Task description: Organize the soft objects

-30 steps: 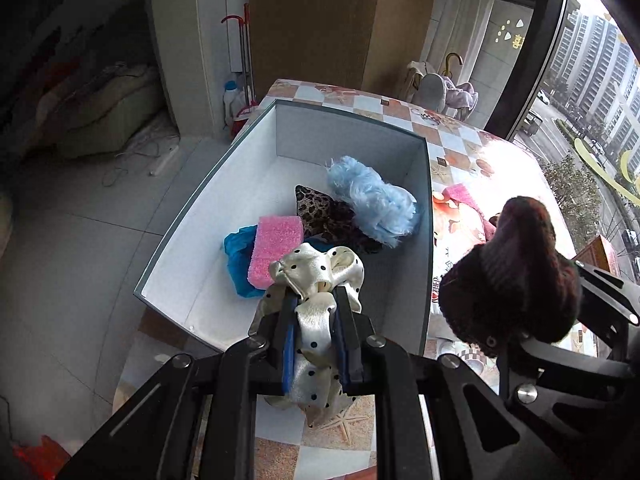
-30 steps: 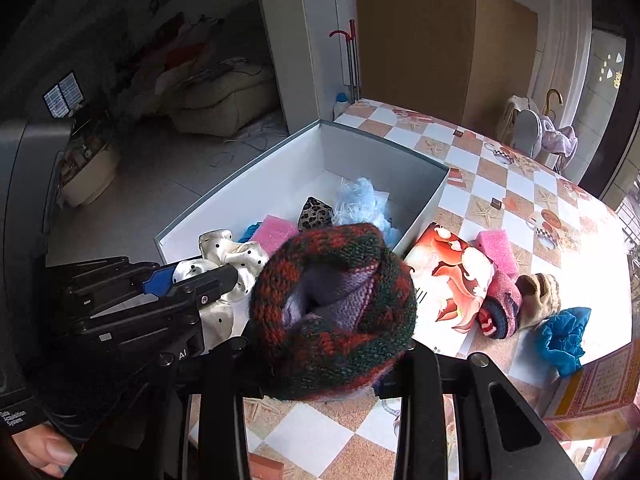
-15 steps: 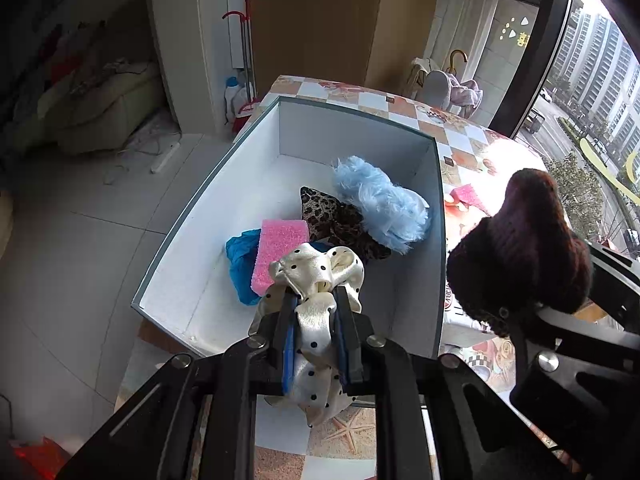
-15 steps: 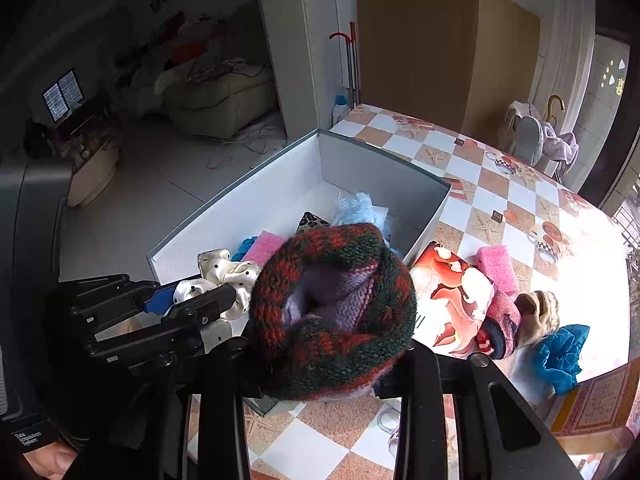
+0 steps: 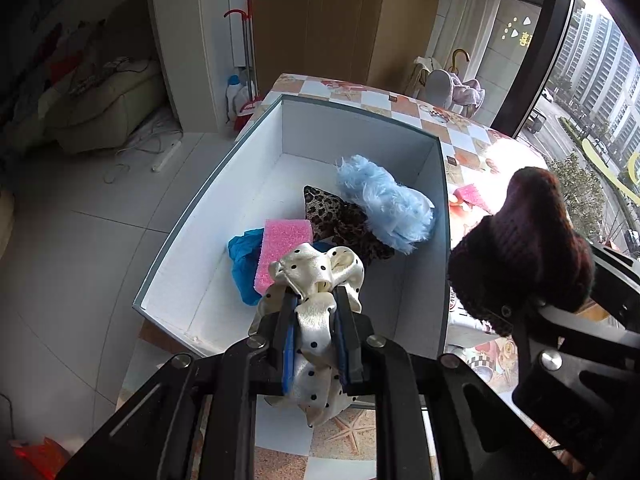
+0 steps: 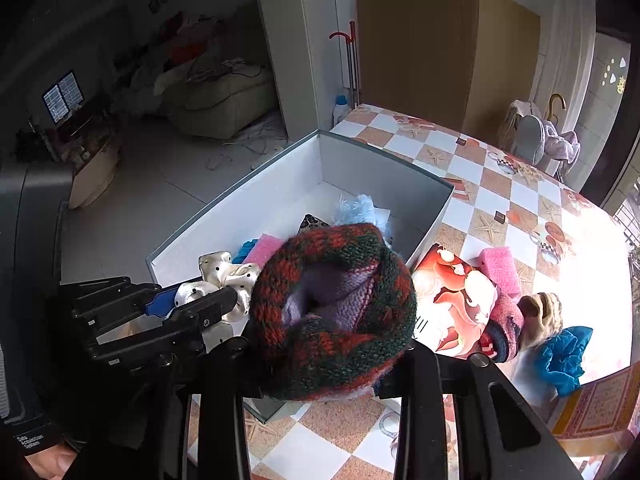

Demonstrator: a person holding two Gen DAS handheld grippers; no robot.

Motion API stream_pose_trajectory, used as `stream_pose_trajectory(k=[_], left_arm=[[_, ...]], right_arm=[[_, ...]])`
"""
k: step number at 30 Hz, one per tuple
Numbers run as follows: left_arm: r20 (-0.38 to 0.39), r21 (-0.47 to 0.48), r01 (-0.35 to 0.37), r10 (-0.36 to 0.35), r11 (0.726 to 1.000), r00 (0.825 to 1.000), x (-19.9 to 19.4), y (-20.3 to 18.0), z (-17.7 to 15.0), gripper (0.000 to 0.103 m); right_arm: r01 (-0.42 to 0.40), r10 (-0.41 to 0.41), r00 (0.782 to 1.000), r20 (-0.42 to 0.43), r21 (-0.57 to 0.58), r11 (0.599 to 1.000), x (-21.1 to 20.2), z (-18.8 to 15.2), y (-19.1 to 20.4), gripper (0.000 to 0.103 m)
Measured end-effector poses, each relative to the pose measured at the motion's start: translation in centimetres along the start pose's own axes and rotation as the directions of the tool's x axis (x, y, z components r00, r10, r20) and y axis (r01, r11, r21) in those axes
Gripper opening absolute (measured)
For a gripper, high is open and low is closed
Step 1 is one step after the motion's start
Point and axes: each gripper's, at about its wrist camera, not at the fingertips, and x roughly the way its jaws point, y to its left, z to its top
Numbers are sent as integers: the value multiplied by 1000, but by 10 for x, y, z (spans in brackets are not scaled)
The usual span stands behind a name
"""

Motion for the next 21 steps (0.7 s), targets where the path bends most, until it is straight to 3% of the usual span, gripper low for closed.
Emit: stream_pose_trajectory(k=[10,14,21], left_arm=[[-17,14,-2,2,1000,1000,15,6,10,18],[-46,8,-13,13,1000,999,29,13,21,18],[-53,4,-8,8,1000,999,33,17,24,18]], right_arm=[[-16,16,1000,-16,-1,1000,9,7,0,36],[34,-35,998,-46,-34,999,24,16,-4,36],[43,-45,998,-42,-46,998,24,21,-8,36]])
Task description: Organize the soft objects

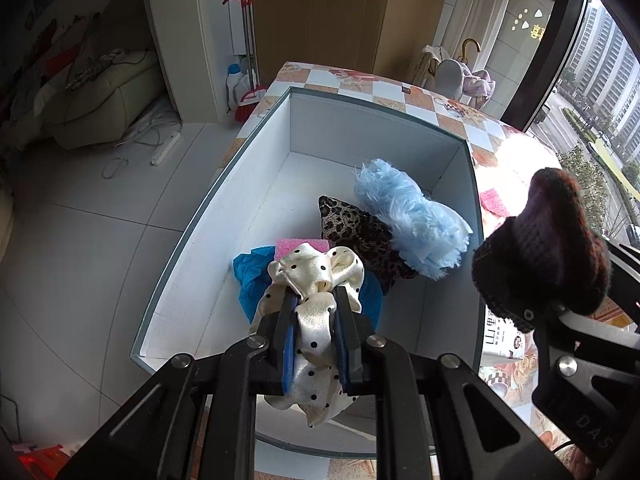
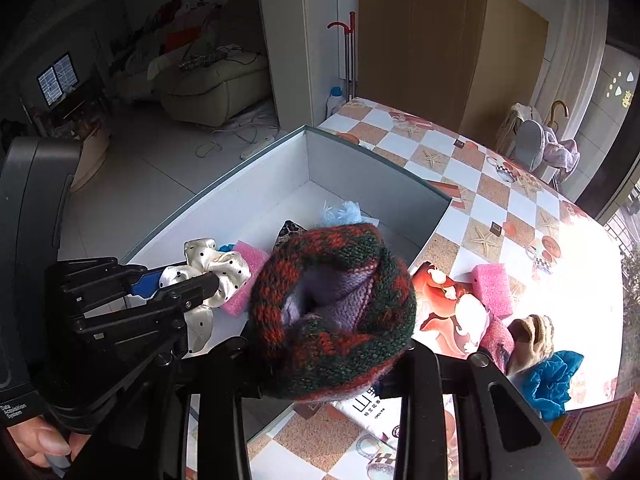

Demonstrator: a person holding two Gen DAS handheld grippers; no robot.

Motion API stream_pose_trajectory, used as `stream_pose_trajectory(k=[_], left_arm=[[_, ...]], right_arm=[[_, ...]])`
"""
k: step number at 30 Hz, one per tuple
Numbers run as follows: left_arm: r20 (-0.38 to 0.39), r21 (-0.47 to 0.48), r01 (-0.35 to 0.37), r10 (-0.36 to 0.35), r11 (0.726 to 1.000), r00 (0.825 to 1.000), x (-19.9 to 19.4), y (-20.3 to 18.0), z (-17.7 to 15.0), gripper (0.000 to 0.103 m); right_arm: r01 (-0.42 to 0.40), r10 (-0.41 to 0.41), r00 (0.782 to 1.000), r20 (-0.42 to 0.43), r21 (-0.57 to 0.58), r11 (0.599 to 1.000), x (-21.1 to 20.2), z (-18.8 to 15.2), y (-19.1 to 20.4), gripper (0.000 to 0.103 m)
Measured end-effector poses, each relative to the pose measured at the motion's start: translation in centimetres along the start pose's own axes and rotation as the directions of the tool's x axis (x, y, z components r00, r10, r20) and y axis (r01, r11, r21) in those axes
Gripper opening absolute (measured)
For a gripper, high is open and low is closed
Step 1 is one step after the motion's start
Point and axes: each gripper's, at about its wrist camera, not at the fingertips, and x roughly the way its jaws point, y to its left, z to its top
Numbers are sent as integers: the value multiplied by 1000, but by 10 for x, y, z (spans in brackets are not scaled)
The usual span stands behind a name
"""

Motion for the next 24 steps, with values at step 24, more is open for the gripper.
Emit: stream_pose_trajectory(k=[24], left_arm=[[-62,34,30,-28,999,998,16,7,26,19]], right_arm=[[-10,6,996,-94,-37,999,35,49,-7,36]])
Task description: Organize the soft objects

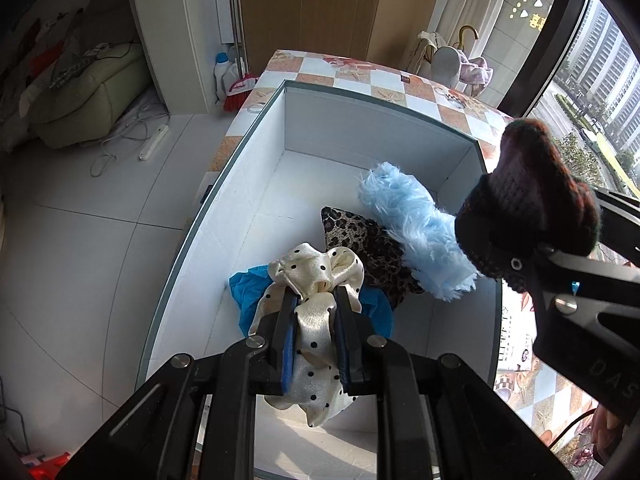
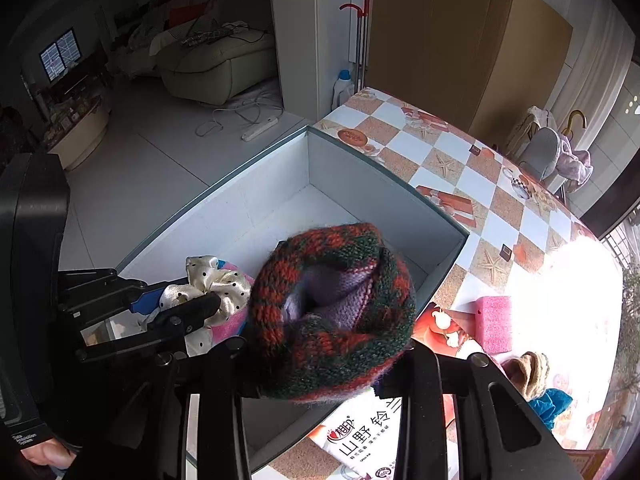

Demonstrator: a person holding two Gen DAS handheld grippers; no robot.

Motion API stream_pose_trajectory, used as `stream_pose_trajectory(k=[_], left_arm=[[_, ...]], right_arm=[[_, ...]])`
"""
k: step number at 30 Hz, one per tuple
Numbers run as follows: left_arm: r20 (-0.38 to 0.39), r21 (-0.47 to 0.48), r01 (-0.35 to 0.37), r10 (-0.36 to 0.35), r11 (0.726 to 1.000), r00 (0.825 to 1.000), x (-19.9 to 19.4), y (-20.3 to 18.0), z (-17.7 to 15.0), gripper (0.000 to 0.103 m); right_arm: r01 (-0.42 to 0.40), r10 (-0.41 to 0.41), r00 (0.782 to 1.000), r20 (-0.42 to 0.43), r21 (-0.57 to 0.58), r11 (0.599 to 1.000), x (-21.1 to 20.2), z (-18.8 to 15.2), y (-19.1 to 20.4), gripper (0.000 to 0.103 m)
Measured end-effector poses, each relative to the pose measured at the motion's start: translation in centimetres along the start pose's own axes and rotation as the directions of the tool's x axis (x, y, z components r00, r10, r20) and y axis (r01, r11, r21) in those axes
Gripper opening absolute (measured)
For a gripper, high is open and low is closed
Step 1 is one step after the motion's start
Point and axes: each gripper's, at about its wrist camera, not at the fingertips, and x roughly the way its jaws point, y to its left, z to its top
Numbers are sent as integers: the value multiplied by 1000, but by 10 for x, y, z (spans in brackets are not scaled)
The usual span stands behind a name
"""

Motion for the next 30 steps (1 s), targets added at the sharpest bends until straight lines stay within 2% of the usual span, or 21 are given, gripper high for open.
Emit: stream_pose_trajectory(k=[8,23,26,28,29,30], left_arm=[[-9,-4,14,-14,1000,1000,4,4,4,19],[-27,-41,63,-64,997,998,12,13,-2,20],[-12,-41,66,-66,997,998,11,14,-2,24],[-13,-51,69,-70,996,997,10,16,-1,33],[-13,-58,69,-70,996,997,10,18,-2,42],[-13,-64,66,-67,996,998,9,18,-2,52]], right_arm=[[-24,24,1000,-9,19,1000,9,13,-2,36],[-5,5,999,-35,4,1000,31,23,6,36],[-3,4,999,-32,12,1000,32,24,6,36],[-6,6,999,-33,12,1000,33,26,7,36],[-5,5,999,-32,13,1000,33,27,7,36],[2,-2,1000,-29,14,1000,32,28,7,45]])
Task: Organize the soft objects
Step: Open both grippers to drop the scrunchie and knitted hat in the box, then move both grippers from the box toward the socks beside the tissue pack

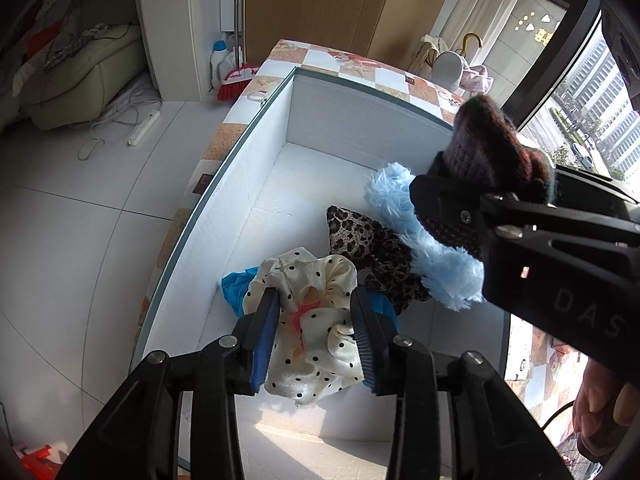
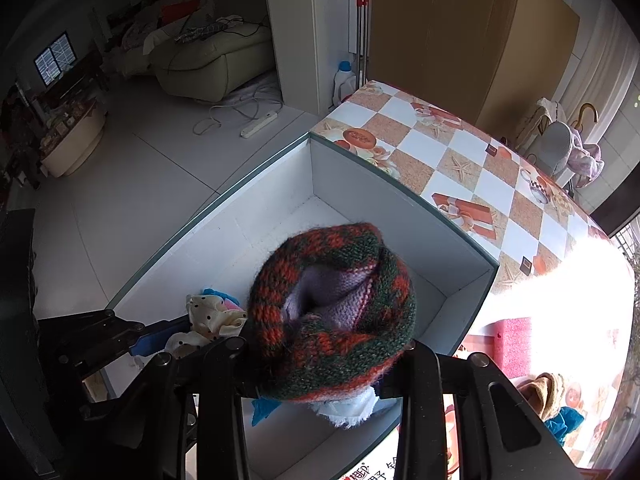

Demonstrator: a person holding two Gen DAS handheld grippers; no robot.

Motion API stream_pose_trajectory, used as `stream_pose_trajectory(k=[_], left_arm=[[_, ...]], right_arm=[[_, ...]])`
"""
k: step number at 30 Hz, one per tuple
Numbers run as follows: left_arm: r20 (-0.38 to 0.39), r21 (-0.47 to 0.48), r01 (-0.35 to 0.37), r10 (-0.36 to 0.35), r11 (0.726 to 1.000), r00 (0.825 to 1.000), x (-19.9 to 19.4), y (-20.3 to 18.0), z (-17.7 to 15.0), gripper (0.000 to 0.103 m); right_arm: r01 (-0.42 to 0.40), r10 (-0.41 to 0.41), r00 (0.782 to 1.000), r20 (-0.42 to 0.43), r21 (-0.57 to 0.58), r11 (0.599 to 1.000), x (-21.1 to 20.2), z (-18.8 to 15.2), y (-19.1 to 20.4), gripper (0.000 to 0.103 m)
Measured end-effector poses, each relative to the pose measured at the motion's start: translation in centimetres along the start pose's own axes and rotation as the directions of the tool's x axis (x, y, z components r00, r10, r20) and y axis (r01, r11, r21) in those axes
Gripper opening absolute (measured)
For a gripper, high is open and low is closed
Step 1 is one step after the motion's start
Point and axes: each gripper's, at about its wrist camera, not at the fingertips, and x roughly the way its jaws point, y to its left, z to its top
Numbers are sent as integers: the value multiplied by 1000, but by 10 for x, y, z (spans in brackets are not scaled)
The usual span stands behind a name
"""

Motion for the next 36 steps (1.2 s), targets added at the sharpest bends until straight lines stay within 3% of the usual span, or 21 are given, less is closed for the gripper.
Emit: stream_pose_trajectory(k=[1,2,3,9,12,17,24,28,32,36], left_arm=[[2,-5,-2,2,1000,1000,-1,0,0,58],[8,-6,-1,1,1000,1000,-2,-1,0,68],[15,-2,1,-1,1000,1000,-4,-3,0,73],[49,4,33,-33,999,998,-19,-16,-3,80],[59,14,58,-58,998,997,-25,-28,-8,80],[56,96,79,-85,992,995,-30,-64,-19,80],[58,194,105,-118,975,991,-37,-118,-32,80],[48,216,109,-122,970,991,-38,-135,-39,80],[42,237,90,-103,967,994,-38,-140,-46,80],[28,242,84,-94,967,995,-34,-141,-52,80]], right_arm=[[12,-12,1000,2,-2,1000,-1,1,0,50],[24,-24,1000,6,-4,1000,-2,1,0,61],[38,-37,999,19,-2,999,-5,1,0,63],[75,-79,994,71,52,996,-27,-11,-16,63],[76,-88,990,106,109,991,-40,-38,-29,63],[143,-180,973,145,232,962,-57,-93,-67,63],[249,-283,959,29,391,886,-50,-142,-169,63],[278,-281,958,-55,417,865,-26,-151,-207,63],[328,-324,941,-91,469,820,-9,-151,-233,63],[265,-214,964,-158,526,808,21,-155,-246,63]])
